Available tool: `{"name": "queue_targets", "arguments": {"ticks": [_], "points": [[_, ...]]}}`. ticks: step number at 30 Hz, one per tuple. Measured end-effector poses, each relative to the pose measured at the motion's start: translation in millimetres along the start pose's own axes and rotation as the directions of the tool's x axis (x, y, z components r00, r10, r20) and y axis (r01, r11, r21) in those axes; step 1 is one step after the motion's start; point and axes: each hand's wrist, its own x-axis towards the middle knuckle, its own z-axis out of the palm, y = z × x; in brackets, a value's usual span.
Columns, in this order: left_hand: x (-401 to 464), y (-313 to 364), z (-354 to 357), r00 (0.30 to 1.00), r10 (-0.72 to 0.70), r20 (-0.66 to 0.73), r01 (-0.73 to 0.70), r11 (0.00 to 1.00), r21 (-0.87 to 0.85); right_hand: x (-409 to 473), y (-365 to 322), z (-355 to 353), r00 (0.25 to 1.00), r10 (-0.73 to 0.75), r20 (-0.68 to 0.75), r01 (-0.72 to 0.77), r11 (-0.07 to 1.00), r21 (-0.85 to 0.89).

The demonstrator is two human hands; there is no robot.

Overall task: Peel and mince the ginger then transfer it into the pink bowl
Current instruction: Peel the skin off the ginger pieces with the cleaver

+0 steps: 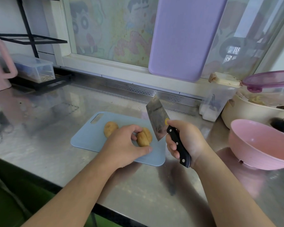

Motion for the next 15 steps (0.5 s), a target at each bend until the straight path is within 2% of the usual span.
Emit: {"name": "queue_targets", "arguments": {"ticks": [4,8,12,15], "points": [[-0.7,7.4,-5.2,1.0,0.004,-0.003,-0.004,0.999,0.037,-2.0,-2.1,-1.8,1.0,-0.028,-0.004,0.028,1.0,0.004],[1.4,16.4,-19.4,0.999,0.025,0.032,-0.032,0.973,0.229,-3.7,-4.2,-1.2,0.999,-0.036,0.014,0.036,0.999,0.024],[8.0,16.2,-32.8,0.978,0.008,0.209,-0.079,0.94,0.331,-4.0,-3.9,-0.8,1.0,-0.028,0.013,0.028,0.999,0.02],[16.3,18.4,-41.3,0.94,0.033,0.339,-0.174,0.902,0.396,-5.5,-5.0,-0.7,0.999,-0.037,0.002,0.037,0.999,0.027]]}}
